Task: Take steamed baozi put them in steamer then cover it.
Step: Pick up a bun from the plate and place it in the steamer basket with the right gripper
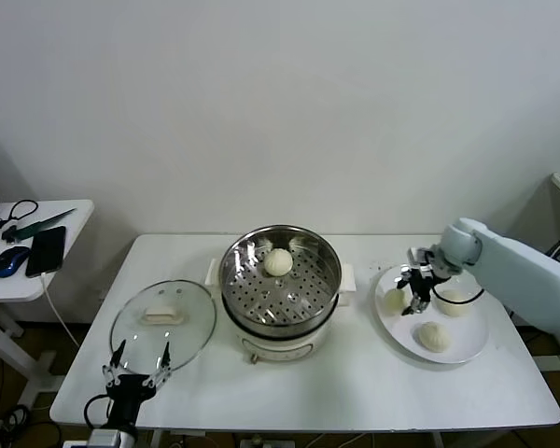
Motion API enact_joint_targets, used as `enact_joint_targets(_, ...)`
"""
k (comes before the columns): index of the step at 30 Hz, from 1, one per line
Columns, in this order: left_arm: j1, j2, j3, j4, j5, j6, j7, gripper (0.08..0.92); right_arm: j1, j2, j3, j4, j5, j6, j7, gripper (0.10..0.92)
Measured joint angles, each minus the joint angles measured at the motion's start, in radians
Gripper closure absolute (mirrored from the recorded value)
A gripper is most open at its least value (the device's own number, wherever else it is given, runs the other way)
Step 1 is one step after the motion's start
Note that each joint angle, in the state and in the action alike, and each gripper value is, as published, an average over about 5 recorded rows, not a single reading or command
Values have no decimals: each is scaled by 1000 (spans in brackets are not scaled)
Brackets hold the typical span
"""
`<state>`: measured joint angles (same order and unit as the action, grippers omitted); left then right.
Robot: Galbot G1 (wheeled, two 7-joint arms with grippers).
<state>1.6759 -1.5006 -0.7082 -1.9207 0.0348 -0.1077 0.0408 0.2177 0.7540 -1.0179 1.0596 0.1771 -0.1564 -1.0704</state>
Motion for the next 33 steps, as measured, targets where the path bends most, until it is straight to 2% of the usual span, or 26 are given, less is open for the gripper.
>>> enact_joint_targets(9,11,-2,17,-1,-2,-12,-1,177,324,25,-231,109,241,-54,37,347)
enact_joint_targets(20,8,-8,43,-3,12,-12,0,177,553,168,-411,242,536,-164,162,346)
enact_joint_targets(33,9,-12,54,-4,30,-15,0,177,541,414,-477,233,661,-281,295,339)
